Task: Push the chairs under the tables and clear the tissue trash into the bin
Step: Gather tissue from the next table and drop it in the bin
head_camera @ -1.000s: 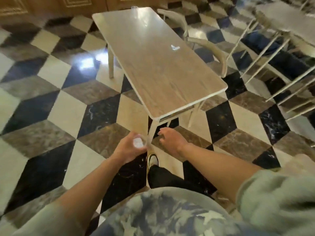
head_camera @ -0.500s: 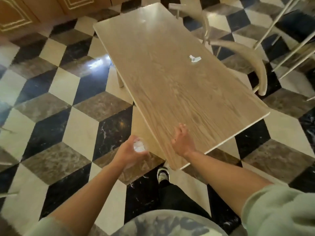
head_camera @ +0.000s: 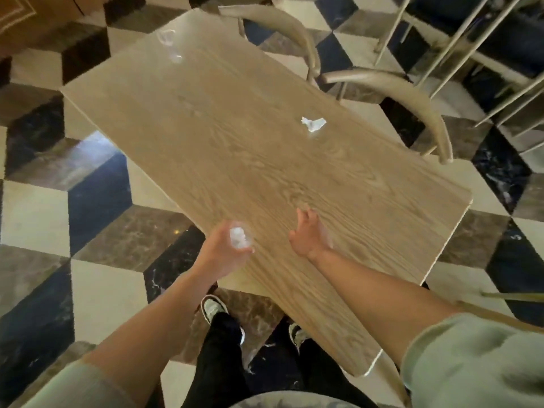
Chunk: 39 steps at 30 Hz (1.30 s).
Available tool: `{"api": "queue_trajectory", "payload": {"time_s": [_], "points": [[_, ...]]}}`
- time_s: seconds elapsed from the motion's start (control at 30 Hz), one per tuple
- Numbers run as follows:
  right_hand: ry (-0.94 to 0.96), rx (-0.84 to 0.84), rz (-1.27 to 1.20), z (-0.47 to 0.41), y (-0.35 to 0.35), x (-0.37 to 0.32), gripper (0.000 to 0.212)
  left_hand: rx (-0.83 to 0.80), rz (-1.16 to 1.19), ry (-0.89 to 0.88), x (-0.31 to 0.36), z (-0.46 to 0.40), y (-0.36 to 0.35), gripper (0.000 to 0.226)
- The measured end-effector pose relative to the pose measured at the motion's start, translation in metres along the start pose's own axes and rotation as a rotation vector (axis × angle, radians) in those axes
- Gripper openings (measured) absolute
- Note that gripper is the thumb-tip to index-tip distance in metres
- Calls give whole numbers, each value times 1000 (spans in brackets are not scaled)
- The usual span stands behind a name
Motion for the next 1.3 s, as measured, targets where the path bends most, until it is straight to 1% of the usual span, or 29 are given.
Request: {"api": "queue_trajectory", "payload": {"time_s": [0.1, 0.13, 0.2, 0.33, 0.4, 0.43, 0.47, 0.53, 0.57, 0.6, 0.7, 0.77, 0.8, 0.87, 0.9, 0.93, 1.0, 1.07, 1.13, 1.17, 1.23, 1.3], "points": [[-140, -66, 83, -12, -2, -20, 63, -116, -7, -43, 3, -47, 33, 66], [-165, -118, 142, -13, -7, -24, 67, -111, -9, -44, 2, -57, 46, 67], [-246, -226, 173, -16, -11, -33, 72, -93, -1, -54, 2, -73, 80, 67], [-369, -344, 214, -27, -6, -44, 60, -59, 30, -40, 2, -100, 144, 69], [-445, -358, 182, -38, -4, -49, 60, -82, 20, -37, 5, -118, 166, 71], [-492, -344, 160, -40, 1, -53, 61, -90, 9, -40, 7, -127, 173, 71], [-544, -292, 137, -45, 8, -55, 59, -97, -9, -44, 9, -136, 178, 71], [-646, -168, 79, -55, 29, -54, 43, -123, -60, -56, 13, -153, 186, 70], [-709, -113, 15, -59, 43, -49, 38, -141, -74, -60, 15, -161, 191, 69], [-785, -73, -51, -69, 52, -39, 37, -157, -81, -65, 18, -174, 198, 69], [-928, 5, -215, -96, 76, 1, 43, -168, -88, -82, 27, -212, 229, 68], [-1025, 115, -275, -122, 97, 24, 44, -122, -97, -88, 32, -243, 259, 67], [-1075, 177, -294, -137, 108, 28, 48, -92, -115, -82, 33, -257, 273, 66], [-1125, 252, -357, -171, 132, 27, 65, -70, -157, -60, 34, -276, 293, 66], [-1112, 269, -376, -195, 141, 18, 67, -77, -169, -29, 30, -287, 304, 66], [-1068, 271, -382, -218, 150, 10, 64, -84, -169, -19, 28, -293, 309, 66], [-946, 200, -377, -270, 154, -10, 54, -88, -170, -24, 29, -308, 321, 65], [-794, 187, -362, -317, 154, -60, 39, -74, -160, -19, 27, -326, 338, 64], [-547, 222, -410, -347, 150, -152, 21, -76, -157, 1, 19, -337, 352, 64], [-412, 195, -466, -352, 143, -209, 15, -78, -154, 3, 15, -342, 358, 63], [-170, 84, -603, -352, 123, -332, 5, -56, -137, 6, 6, -353, 382, 63], [-21, -49, -783, -343, 104, -439, 16, -32, -137, 10, -8, -363, 417, 65]]}}
Point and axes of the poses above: each hand's wrist, its own z-axis away from the middle knuckle, its own y-axis out of the back of the hand, x = y × z, the point moved 10 cm from there along -z, towards the middle knuckle, and after that the axes turned 10 degrees about z, right-handed, at the moved point
